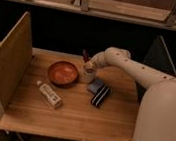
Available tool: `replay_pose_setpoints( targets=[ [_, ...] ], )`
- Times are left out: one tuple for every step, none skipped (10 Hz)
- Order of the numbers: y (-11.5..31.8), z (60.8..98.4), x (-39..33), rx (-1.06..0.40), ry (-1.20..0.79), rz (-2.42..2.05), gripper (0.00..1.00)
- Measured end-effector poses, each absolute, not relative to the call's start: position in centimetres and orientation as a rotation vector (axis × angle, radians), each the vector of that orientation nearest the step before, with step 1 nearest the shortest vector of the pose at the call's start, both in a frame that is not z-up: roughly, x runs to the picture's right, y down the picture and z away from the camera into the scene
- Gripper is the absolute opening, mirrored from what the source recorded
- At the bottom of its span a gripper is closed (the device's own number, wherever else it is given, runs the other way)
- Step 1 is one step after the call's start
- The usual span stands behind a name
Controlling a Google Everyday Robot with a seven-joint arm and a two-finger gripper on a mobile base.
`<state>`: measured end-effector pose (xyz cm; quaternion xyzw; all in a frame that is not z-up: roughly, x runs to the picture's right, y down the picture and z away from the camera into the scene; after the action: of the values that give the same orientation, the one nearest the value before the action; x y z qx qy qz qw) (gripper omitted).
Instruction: Place the pepper in the ceramic cup
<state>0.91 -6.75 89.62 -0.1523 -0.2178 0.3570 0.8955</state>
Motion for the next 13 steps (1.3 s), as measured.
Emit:
replay_pose_setpoints(
  targets=[
    [-6.75, 89.61, 0.91, -0.316, -0.452, 0.74, 0.05],
    [-6.79, 89.57, 0.88, -0.315, -0.453, 0.74, 0.15],
    [-6.75, 89.6, 0.89, -0.316, -0.452, 0.74, 0.25],
    [-6.78, 89.58, 0.88, -0.316, -0.452, 0.74, 0.35],
    [-6.77, 89.58, 0.91, -0.315, -0.452, 0.74, 0.45],
    [-6.75, 89.59, 0.92, -0.316, -0.452, 0.741, 0.53],
    [-6.77, 89.57, 0.94, -0.315, -0.452, 0.741, 0.65],
    [-6.74, 89.59, 0.97, -0.316, -0.452, 0.741, 0.75],
    [-6.76, 89.58, 0.98, -0.315, -0.452, 0.741, 0.79],
    [-6.75, 89.58, 0.99, -0.315, -0.452, 0.741, 0.8],
    [-6.74, 89.59, 0.99, -0.315, -0.452, 0.741, 0.8],
    [-6.77, 89.57, 0.99, -0.315, -0.452, 0.742, 0.8],
    [-6.75, 89.58, 0.99, -0.315, -0.452, 0.741, 0.8]
  ],
)
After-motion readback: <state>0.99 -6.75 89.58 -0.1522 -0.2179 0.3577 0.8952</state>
